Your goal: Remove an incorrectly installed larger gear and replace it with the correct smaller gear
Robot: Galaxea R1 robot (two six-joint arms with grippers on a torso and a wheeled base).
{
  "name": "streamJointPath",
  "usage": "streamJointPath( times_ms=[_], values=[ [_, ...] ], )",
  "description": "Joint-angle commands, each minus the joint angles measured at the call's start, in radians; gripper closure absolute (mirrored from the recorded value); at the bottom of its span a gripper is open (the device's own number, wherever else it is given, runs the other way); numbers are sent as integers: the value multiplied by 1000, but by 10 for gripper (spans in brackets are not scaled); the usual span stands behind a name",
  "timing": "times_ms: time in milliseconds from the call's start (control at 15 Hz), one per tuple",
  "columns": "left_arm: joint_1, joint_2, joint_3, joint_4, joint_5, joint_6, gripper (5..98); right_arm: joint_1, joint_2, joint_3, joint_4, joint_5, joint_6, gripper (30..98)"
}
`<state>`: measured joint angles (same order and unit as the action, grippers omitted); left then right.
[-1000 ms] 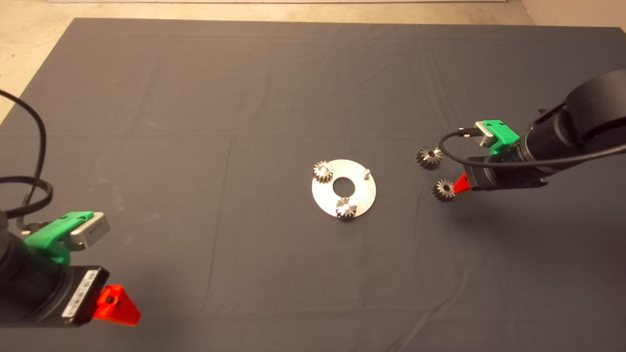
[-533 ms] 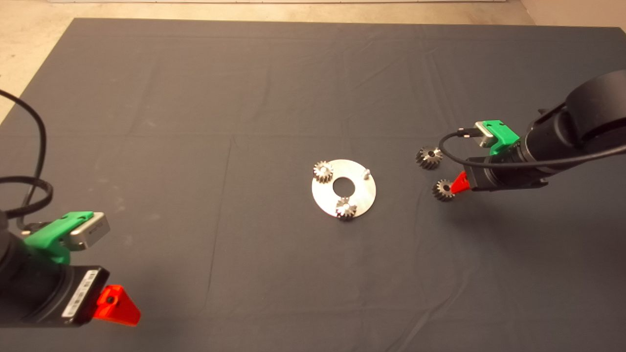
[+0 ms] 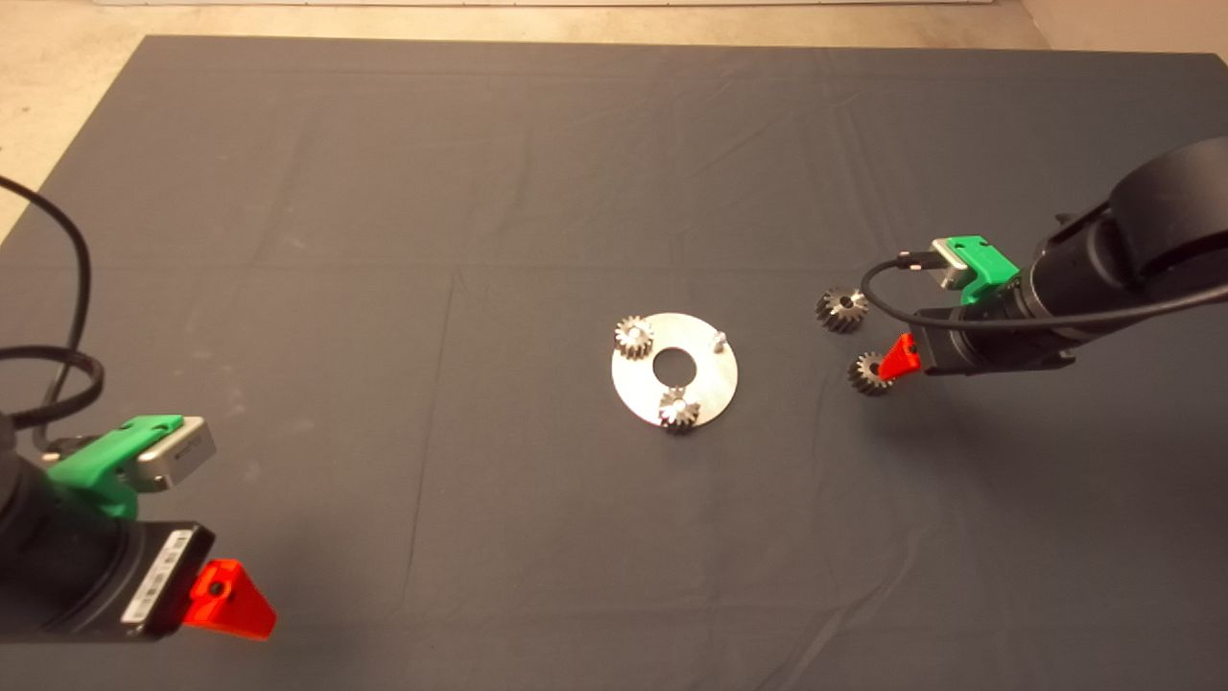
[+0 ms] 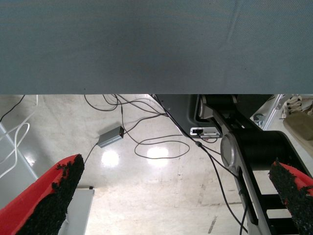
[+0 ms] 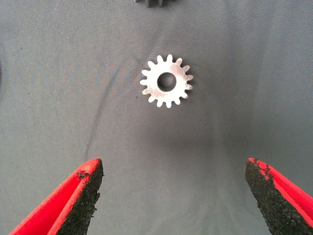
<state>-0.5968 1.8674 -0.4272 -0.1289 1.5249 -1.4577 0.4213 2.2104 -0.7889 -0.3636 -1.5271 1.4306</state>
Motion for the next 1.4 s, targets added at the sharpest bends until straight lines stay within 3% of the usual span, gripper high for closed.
streamJointPath(
  times_ms=[0,533,867,1333],
  values=[
    [-11,-3,13,6,133,-4,54,16,-2,-7,29,-131,5,512],
    [-11,-1,13,6,133,-4,54,-33,9,-133,-23,-131,-12,512],
    [-11,-1,12,5,133,-4,54,-78,32,-153,-44,-131,-9,512],
    [-11,-1,4,6,133,-4,54,-76,75,-179,-46,-131,-10,512]
  ],
)
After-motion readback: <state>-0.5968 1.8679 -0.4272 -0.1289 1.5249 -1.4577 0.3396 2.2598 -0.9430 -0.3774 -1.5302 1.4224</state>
